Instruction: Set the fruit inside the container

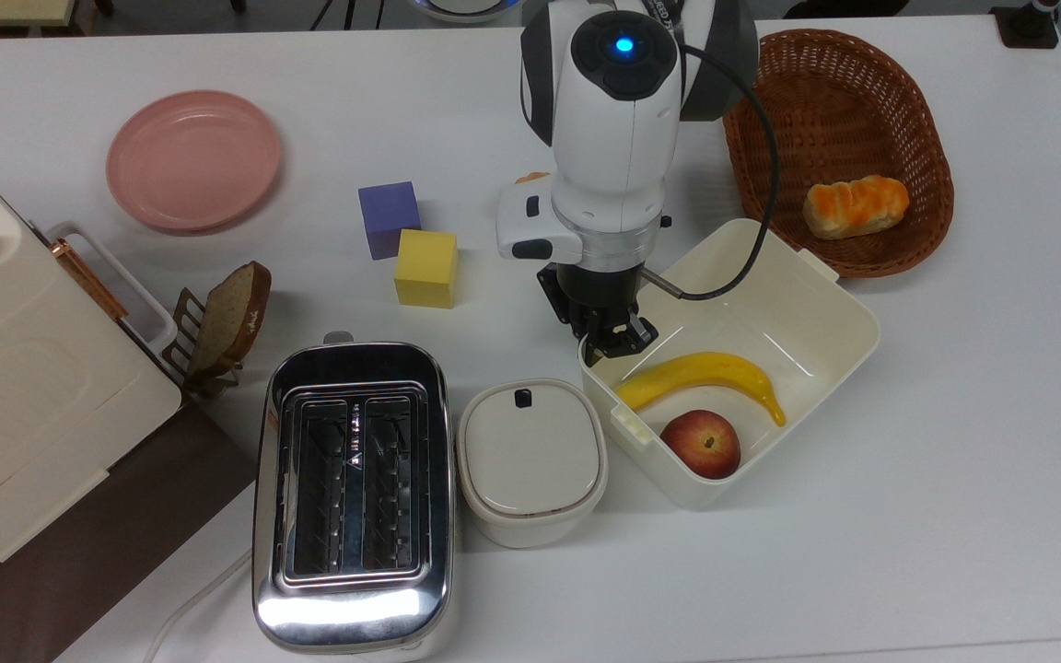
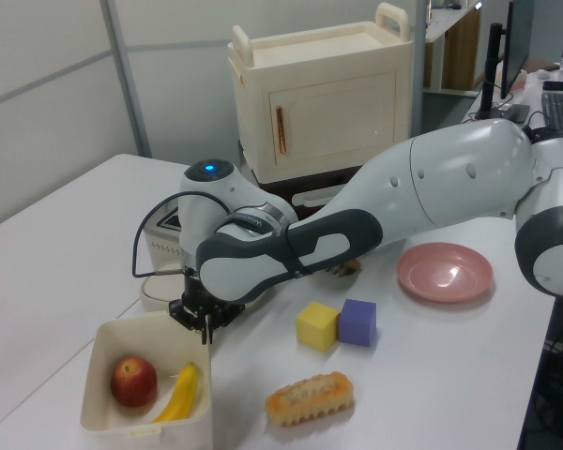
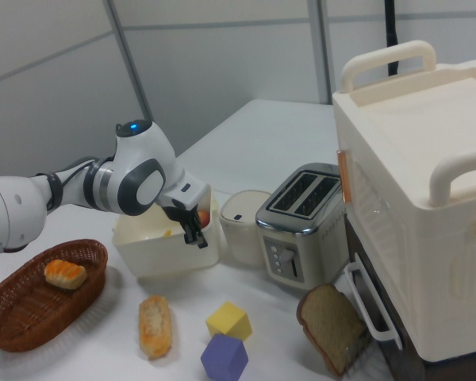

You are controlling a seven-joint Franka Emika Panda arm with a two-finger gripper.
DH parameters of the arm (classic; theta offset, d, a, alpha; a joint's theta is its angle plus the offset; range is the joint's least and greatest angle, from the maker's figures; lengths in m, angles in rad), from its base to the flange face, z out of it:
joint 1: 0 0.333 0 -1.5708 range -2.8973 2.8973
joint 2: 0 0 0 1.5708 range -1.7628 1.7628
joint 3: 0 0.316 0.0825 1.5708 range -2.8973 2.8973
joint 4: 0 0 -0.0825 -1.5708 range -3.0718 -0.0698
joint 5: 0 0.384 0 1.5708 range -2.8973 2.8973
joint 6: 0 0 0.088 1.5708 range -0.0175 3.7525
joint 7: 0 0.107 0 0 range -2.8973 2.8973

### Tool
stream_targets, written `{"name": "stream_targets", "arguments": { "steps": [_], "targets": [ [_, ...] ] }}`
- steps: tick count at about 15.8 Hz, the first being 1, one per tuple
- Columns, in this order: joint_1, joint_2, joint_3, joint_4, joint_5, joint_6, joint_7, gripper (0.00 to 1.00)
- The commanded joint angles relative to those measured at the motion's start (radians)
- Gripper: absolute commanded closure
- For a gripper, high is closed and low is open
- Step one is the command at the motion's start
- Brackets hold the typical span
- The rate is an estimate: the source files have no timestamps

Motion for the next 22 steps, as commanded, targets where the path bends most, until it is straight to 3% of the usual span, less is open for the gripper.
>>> {"name": "stream_targets", "arguments": {
  "steps": [1,3,4,9,10,12,14,22],
  "targets": [
    [0.027,-0.053,-0.005,-0.07,0.013,0.002,0.006,0.72],
    [0.029,-0.052,-0.002,-0.07,0.013,0.001,0.008,0.11],
    [0.029,-0.052,-0.002,-0.069,0.013,-0.001,0.008,0.0],
    [0.034,-0.052,-0.002,-0.058,-0.001,-0.001,-0.026,0.0],
    [0.034,-0.05,0.0,-0.058,0.0,-0.001,-0.058,0.14],
    [0.034,-0.049,0.003,-0.056,0.0,-0.001,-0.128,0.61],
    [0.034,-0.047,0.003,-0.058,0.002,-0.001,-0.179,0.97],
    [0.034,-0.049,0.004,-0.055,0.009,-0.011,-0.27,1.0]
  ]
}}
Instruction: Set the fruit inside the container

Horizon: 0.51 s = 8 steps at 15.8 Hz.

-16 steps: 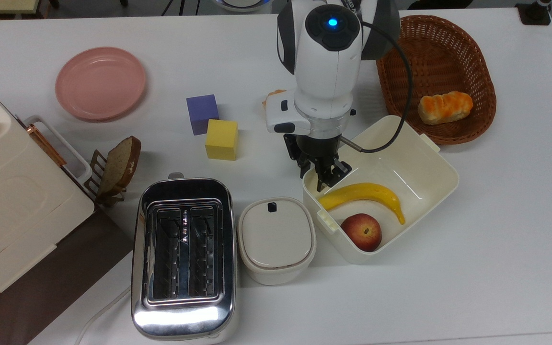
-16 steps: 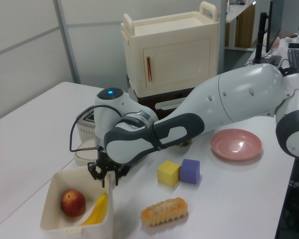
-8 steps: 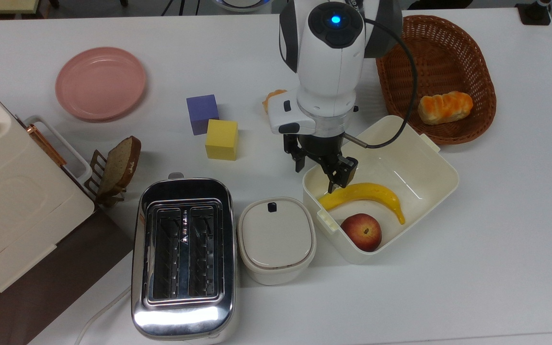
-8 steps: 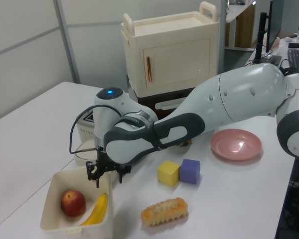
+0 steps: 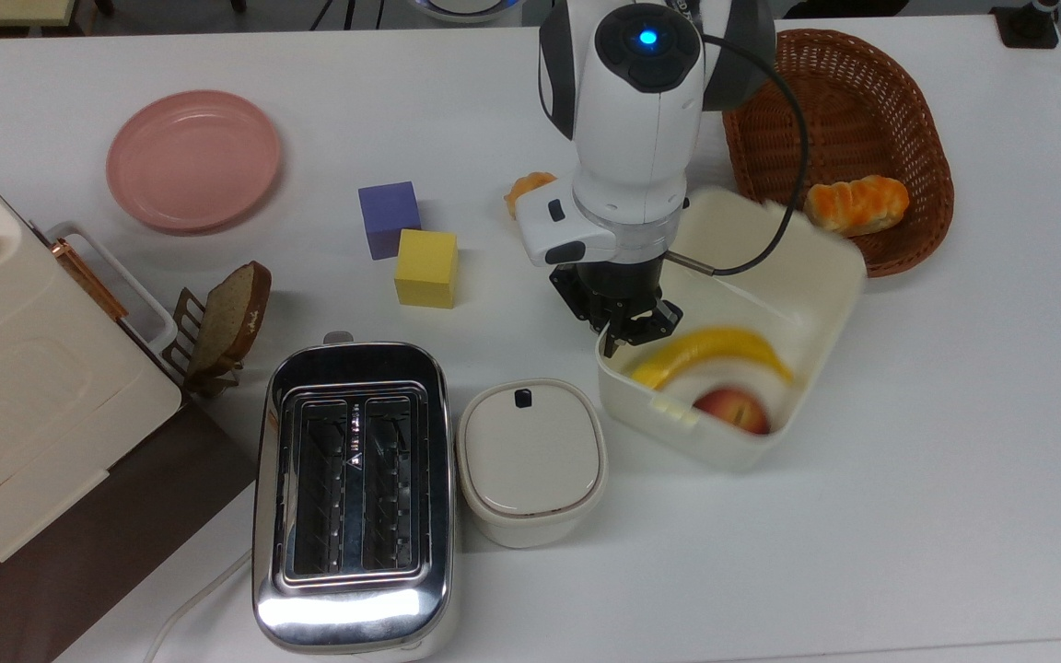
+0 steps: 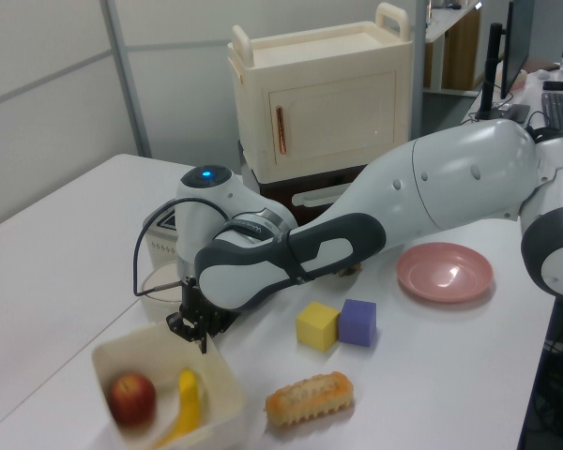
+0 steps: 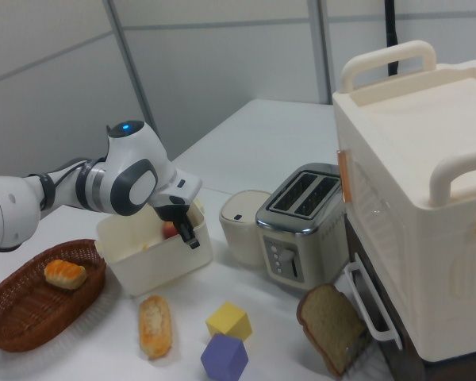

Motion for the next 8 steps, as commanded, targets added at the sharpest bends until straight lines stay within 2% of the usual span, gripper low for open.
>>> {"name": "stream_targets", "arguments": {
  "steps": [1,5,8],
  "targets": [
    [0.011,-0.036,-0.002,-0.035,0.013,-0.013,-0.062,1.0],
    [0.011,-0.036,-0.005,-0.026,0.056,-0.022,0.0,1.0],
    [0.011,-0.036,-0.01,-0.015,0.058,-0.038,0.033,1.0]
  ]
}}
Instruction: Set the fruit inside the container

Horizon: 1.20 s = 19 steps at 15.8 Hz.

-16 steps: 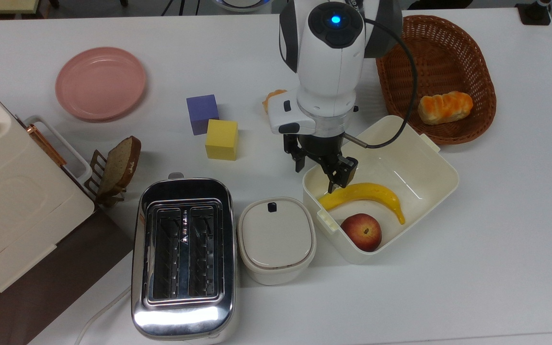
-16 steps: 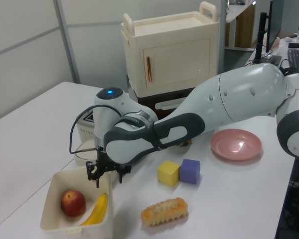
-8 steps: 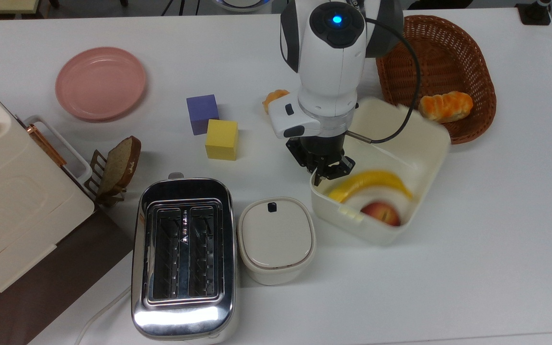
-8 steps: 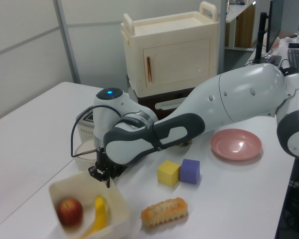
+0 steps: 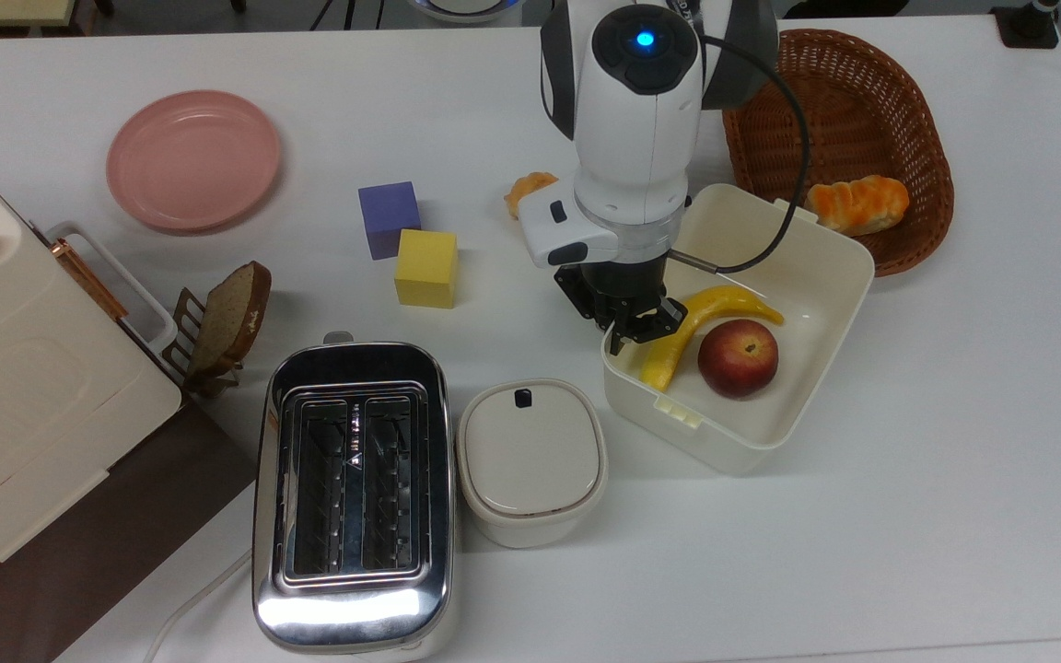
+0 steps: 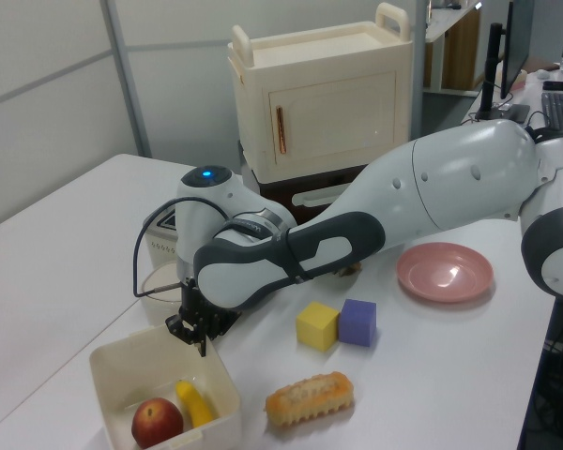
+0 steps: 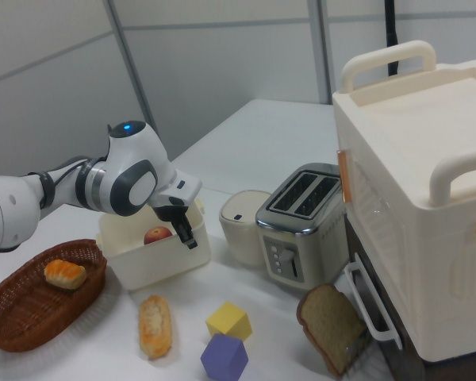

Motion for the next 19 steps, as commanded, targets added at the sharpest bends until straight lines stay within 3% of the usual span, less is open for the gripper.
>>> {"name": "stream_targets", "arguments": {
  "steps": [1,9,10,11,12,13,19],
  "targets": [
    [0.009,-0.037,-0.008,-0.016,0.031,-0.031,0.035,1.0],
    [0.008,-0.036,-0.01,-0.019,0.029,-0.028,0.057,1.0],
    [0.008,-0.034,-0.01,-0.018,0.026,-0.028,0.055,0.74],
    [0.008,-0.033,-0.01,-0.019,0.026,-0.028,0.058,0.34],
    [0.009,-0.033,-0.01,-0.019,0.026,-0.027,0.061,0.21],
    [0.009,-0.033,-0.01,-0.019,0.026,-0.028,0.066,0.0],
    [0.009,-0.042,-0.01,-0.016,0.028,-0.033,0.068,0.0]
  ]
}}
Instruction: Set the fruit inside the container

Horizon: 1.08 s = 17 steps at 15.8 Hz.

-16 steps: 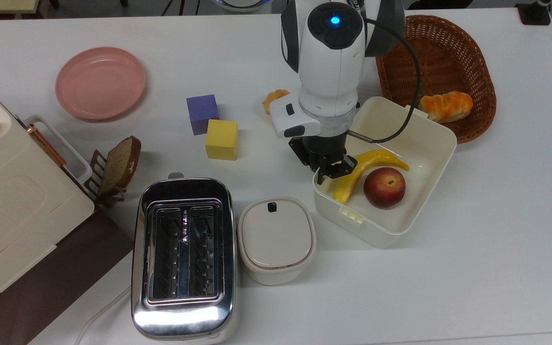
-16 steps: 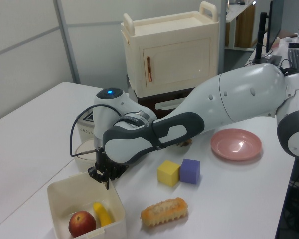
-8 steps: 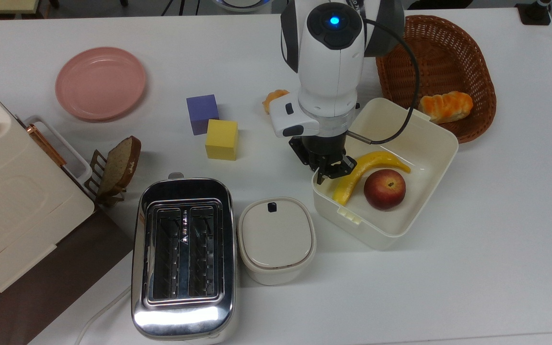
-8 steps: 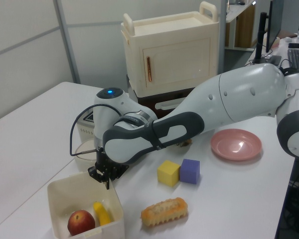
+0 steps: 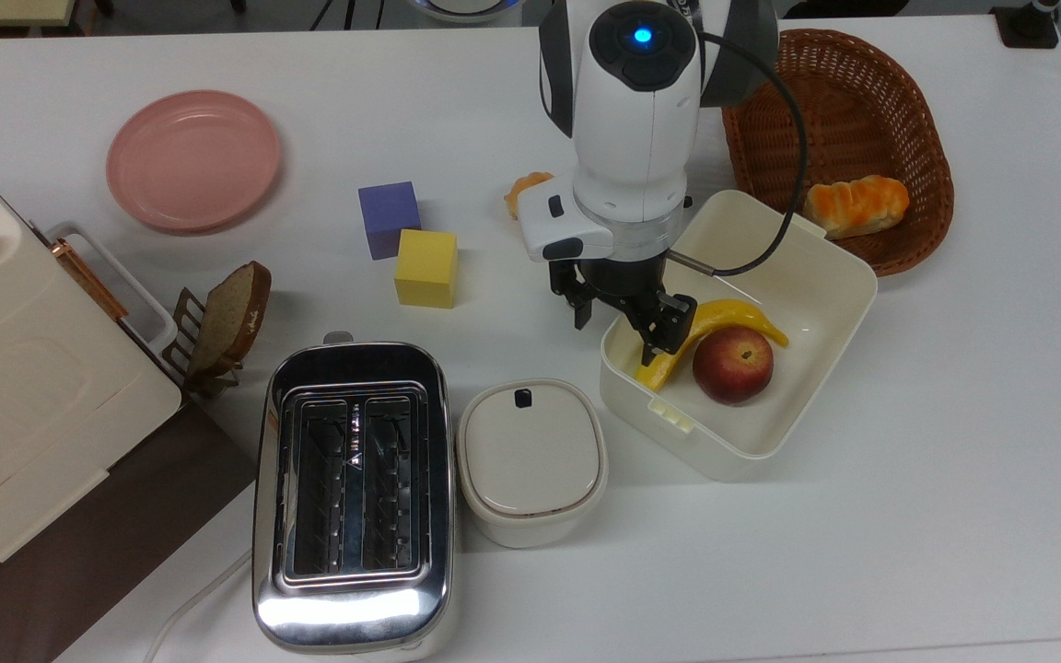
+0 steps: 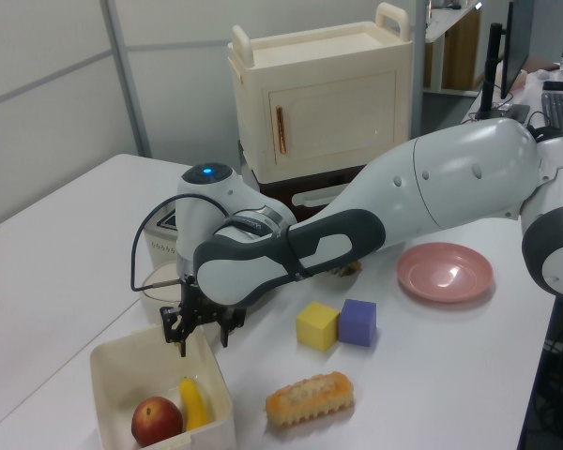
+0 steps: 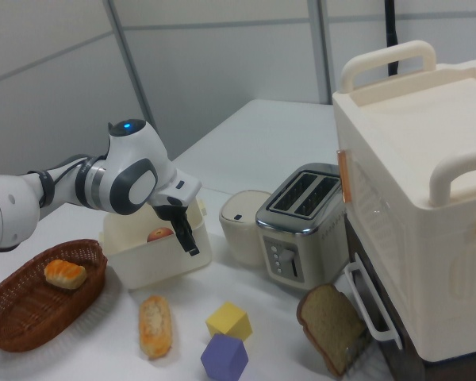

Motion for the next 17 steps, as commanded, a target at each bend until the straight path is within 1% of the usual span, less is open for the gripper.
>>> {"name": "stream_targets", "arguments": {
  "steps": [1,6,8,9,10,11,12,13,15,16,17],
  "targets": [
    [0.009,-0.053,-0.01,-0.018,0.022,-0.038,0.01,0.0],
    [-0.006,-0.137,-0.01,-0.013,0.008,-0.152,-0.011,0.0],
    [-0.031,-0.18,-0.001,-0.012,0.004,-0.23,-0.089,0.0],
    [-0.048,-0.201,0.003,-0.012,-0.011,-0.283,-0.149,0.0],
    [-0.064,-0.226,0.019,-0.012,-0.031,-0.335,-0.21,0.0],
    [-0.093,-0.256,0.038,-0.013,-0.054,-0.388,-0.276,0.0],
    [-0.135,-0.289,0.071,-0.013,-0.077,-0.441,-0.345,0.0],
    [-0.197,-0.321,0.112,-0.013,-0.093,-0.49,-0.403,0.0],
    [-0.334,-0.379,0.195,-0.013,-0.102,-0.557,-0.5,0.0],
    [-0.391,-0.402,0.222,-0.013,-0.102,-0.583,-0.534,0.0],
    [-0.437,-0.422,0.233,-0.013,-0.102,-0.606,-0.558,0.0]
  ]
}}
